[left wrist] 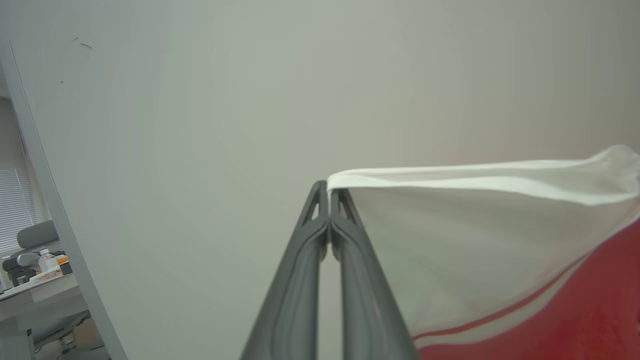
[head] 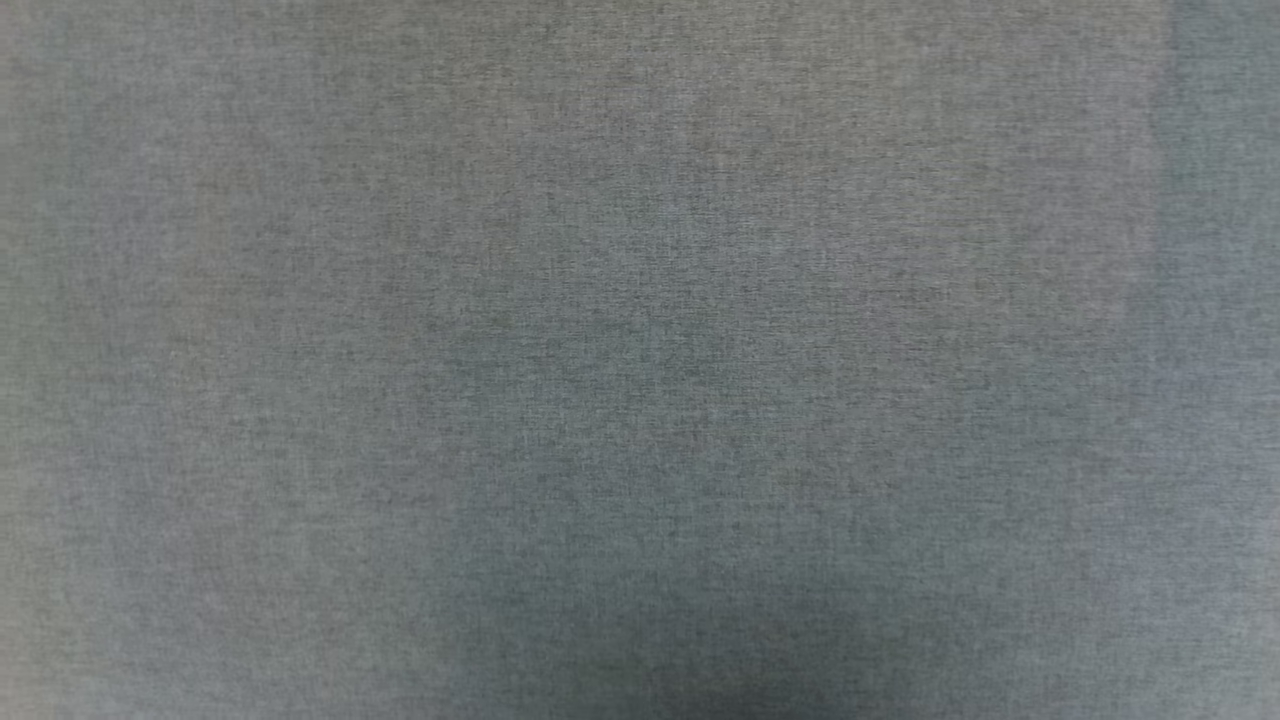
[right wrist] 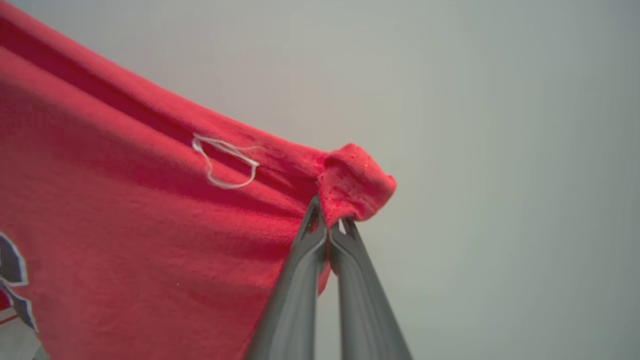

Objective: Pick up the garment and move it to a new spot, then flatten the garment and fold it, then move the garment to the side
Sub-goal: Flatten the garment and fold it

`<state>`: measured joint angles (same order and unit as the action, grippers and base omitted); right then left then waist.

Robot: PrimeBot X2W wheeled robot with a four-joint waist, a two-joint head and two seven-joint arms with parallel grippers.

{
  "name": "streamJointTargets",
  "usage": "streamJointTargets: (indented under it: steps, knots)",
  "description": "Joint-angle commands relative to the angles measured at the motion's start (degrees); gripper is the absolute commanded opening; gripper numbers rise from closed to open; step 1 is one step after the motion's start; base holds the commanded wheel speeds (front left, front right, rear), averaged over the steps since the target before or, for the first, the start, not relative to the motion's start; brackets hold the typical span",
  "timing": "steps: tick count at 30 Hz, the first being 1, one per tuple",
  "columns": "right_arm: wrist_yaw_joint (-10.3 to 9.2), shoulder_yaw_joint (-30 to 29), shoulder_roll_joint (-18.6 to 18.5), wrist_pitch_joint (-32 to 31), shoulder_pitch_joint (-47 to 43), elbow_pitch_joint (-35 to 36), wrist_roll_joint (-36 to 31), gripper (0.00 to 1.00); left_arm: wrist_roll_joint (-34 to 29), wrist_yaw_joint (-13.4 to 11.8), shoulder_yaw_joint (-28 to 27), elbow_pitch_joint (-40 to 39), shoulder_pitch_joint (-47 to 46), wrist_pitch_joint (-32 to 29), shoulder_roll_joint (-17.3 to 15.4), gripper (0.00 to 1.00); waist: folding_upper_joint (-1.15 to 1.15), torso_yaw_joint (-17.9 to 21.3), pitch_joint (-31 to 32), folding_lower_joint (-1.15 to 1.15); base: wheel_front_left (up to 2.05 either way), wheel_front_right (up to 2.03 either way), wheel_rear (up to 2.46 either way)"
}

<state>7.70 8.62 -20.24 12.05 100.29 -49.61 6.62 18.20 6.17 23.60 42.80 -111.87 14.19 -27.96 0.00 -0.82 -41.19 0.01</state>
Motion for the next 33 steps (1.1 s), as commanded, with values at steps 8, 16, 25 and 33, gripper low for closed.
streamJointTargets:
  steps: [8,16,25,33]
  knots:
    - [-0.21,5.0,-1.0,2.7,-8.4,-2.6,2.0,0.0,2.7,0.7,-0.9,-5.3,16.0,0.8,2.8,0.0,0.0,-1.9,2.2,-0.01,0.0,0.0,0.0]
    - [-0.21,10.2,-2.6,2.9,-25.5,2.2,8.1,0.0,6.8,1.2,1.9,-9.7,38.5,0.8,5.9,0.0,0.0,-2.9,10.2,-0.01,0.0,0.0,0.0]
    - [-0.21,16.1,-4.4,2.9,-45.5,7.8,16.2,0.0,11.5,0.2,5.5,-13.6,60.7,-1.4,5.7,0.0,0.0,-3.1,19.4,-0.01,0.0,0.0,0.0]
    - [-0.21,25.0,-6.6,2.9,-56.2,12.2,25.9,0.0,16.1,-3.9,5.0,-19.9,78.1,-5.1,3.4,0.0,0.0,-3.5,25.3,-0.01,0.0,0.0,0.0]
